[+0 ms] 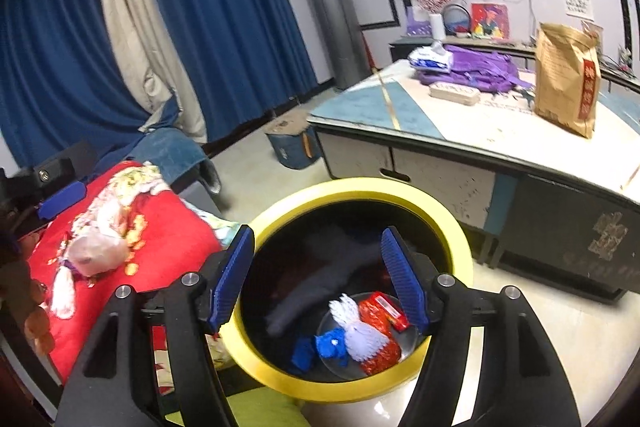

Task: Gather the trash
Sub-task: 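Move both tools back over the remaining trash on the bed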

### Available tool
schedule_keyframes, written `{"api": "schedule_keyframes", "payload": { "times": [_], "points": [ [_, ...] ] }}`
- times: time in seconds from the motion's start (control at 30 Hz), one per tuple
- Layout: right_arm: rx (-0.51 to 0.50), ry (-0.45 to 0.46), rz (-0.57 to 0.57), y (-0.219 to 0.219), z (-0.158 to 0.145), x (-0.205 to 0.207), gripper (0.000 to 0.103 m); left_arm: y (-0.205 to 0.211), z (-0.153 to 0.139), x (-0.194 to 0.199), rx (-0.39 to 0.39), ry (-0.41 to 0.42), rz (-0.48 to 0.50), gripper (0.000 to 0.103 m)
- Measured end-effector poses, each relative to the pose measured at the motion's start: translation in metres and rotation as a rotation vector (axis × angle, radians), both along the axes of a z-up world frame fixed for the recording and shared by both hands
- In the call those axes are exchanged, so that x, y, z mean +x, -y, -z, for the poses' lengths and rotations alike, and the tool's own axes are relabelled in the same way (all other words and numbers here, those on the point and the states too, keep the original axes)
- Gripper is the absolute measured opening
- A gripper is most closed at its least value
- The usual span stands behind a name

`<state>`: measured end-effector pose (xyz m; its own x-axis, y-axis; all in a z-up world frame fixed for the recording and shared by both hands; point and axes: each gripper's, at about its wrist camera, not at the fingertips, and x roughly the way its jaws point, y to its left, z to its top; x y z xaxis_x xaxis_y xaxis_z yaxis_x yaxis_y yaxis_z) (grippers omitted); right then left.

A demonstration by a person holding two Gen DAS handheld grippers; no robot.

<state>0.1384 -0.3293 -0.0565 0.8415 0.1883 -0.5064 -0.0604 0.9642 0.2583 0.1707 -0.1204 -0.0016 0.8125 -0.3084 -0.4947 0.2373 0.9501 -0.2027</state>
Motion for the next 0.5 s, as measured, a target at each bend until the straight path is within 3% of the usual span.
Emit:
{"api": "schedule_keyframes", "payload": {
  "times": [0.5],
  "points": [
    [-0.048,0.083,-0.195,-0.067,-0.034,-0.015,0.066,-0.062,-0.014,-0.04,0.032,0.059,-0.138,0.092]
  ]
}}
